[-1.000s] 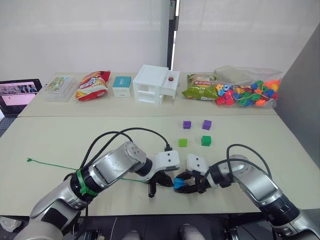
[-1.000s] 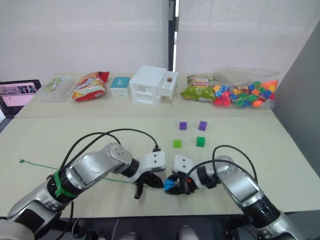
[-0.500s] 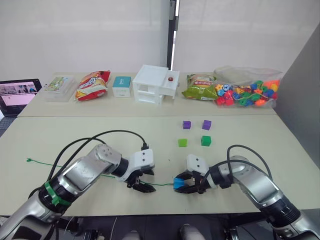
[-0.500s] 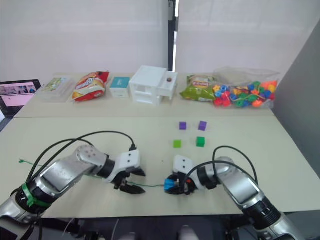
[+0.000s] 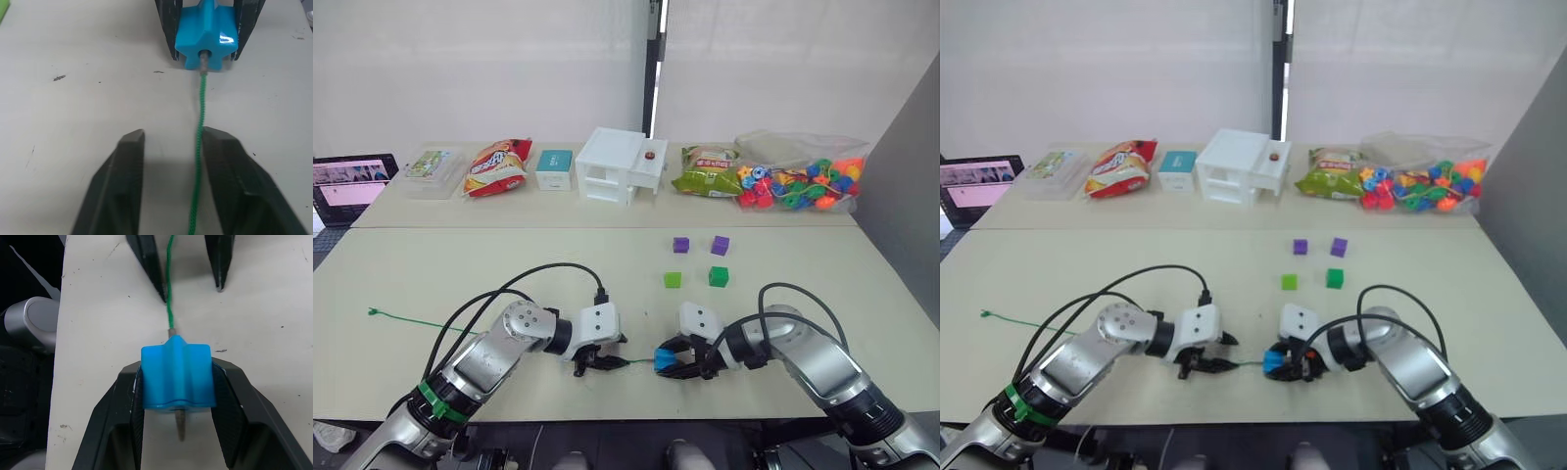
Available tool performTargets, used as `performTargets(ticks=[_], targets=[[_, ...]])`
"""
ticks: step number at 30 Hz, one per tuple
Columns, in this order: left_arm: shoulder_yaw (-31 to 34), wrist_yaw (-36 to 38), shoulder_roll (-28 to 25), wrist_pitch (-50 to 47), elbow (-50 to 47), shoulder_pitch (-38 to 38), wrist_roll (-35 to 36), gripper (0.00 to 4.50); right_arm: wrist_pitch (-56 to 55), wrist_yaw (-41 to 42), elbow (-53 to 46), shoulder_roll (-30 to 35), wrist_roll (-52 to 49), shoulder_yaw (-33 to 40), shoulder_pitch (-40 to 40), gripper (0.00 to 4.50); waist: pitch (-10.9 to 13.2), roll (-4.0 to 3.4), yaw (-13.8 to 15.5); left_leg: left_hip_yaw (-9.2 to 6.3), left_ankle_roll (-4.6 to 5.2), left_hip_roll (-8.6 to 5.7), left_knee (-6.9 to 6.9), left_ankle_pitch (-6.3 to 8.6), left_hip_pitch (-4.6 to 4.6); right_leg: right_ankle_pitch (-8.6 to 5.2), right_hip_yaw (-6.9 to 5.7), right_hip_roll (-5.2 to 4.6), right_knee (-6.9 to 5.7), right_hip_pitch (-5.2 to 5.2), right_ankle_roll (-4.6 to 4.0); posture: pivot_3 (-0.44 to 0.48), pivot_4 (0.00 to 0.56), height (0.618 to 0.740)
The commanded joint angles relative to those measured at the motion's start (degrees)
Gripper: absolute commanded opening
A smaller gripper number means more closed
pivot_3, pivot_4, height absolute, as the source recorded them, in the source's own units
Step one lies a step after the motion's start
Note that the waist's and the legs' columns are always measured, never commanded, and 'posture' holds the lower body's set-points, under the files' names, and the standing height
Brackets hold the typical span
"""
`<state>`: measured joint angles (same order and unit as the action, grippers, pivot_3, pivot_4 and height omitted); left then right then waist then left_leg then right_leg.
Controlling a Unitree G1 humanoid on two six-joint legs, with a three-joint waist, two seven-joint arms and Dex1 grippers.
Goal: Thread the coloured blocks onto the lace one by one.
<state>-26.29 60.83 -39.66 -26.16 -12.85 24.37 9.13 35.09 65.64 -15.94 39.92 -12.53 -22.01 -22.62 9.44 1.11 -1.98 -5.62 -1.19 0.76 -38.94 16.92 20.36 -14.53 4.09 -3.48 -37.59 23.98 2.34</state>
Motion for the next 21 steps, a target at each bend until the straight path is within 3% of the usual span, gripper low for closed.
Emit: performTargets(ticks=[1, 3, 21], targets=[[-1.44, 1.93, 0.67, -0.5, 0.03, -1.37, -0.02, 0.52, 0.51, -0.31, -1.37, 0.7, -0.32, 0.7, -0.07, 1.37, 0.0, 0.0, 0.04, 0.0, 0.0, 0.0, 0.0, 0.0, 0.0, 0.0, 0.0, 0.0, 0.0, 0.0, 0.0, 0.0, 0.15, 0.74], [-1.0, 2.26, 1.18, -0.66, -0.36, -1.4, 0.4, 0.08, 0.52, -0.37, -1.32, 0.73, -0.33, 0.75, -0.04, 1.37, 0.0, 0.0, 0.04, 0.0, 0.0, 0.0, 0.0, 0.0, 0.0, 0.0, 0.0, 0.0, 0.01, -0.01, 0.0, 0.0, 0.15, 0.74], [-2.13, -0.48, 10.07, -4.75, 0.42, 2.65, -1.4, 0.08, 0.44, -0.32, -0.82, 0.71, -0.18, 0.54, -0.47, 1.37, 0.0, 0.0, 0.06, 0.0, 0.0, -0.01, -0.01, 0.0, 0.01, 0.0, 0.0, 0.0, 0.01, 0.0, 0.0, 0.0, 0.15, 0.74]])
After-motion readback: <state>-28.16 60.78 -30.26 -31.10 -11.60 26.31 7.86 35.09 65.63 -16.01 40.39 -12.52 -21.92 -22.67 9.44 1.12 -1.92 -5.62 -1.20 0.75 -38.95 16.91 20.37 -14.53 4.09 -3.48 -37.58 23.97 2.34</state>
